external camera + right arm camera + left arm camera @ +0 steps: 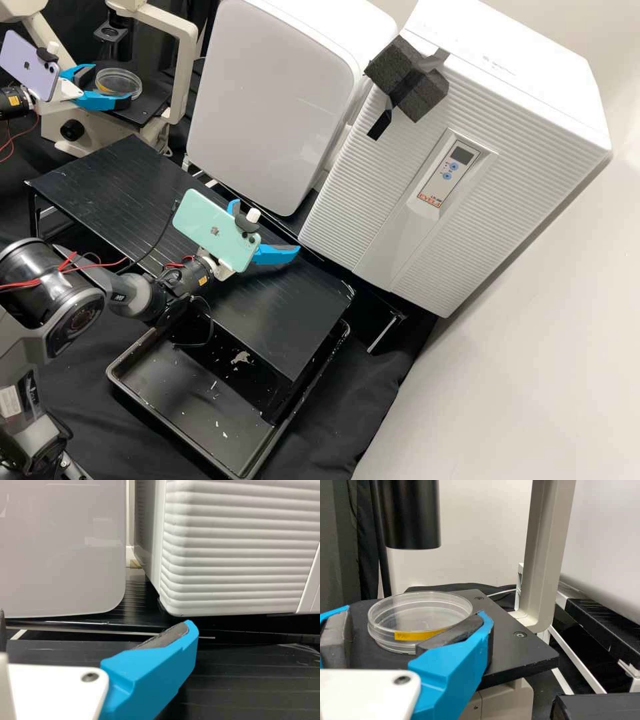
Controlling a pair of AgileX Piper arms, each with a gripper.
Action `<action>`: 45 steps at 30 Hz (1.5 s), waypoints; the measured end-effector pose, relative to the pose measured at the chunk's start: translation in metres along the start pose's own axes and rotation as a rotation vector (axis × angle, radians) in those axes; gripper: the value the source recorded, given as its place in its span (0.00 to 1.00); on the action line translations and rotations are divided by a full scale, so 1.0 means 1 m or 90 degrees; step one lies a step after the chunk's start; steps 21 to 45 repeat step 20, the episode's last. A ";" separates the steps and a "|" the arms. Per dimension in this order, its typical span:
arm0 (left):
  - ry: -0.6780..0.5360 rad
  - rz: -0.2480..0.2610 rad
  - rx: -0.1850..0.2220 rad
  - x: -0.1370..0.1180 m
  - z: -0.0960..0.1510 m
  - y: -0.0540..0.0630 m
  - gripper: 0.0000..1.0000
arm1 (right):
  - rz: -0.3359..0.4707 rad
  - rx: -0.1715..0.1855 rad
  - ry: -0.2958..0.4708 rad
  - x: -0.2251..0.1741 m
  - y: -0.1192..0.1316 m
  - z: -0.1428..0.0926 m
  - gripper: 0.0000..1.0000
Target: Place the petri dish on the microscope
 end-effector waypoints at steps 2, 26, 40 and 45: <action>0.001 -0.001 0.000 -0.007 -0.001 -0.001 1.00 | 0.000 0.000 0.000 0.000 0.000 0.000 1.00; 0.039 0.113 -0.040 -0.126 -0.013 -0.021 1.00 | 0.000 0.000 0.000 0.000 0.000 0.000 1.00; 0.039 0.113 -0.040 -0.126 -0.013 -0.021 1.00 | 0.000 0.000 0.000 0.000 0.000 0.000 1.00; 0.039 0.113 -0.040 -0.126 -0.013 -0.021 1.00 | 0.000 0.000 0.000 0.000 0.000 0.000 1.00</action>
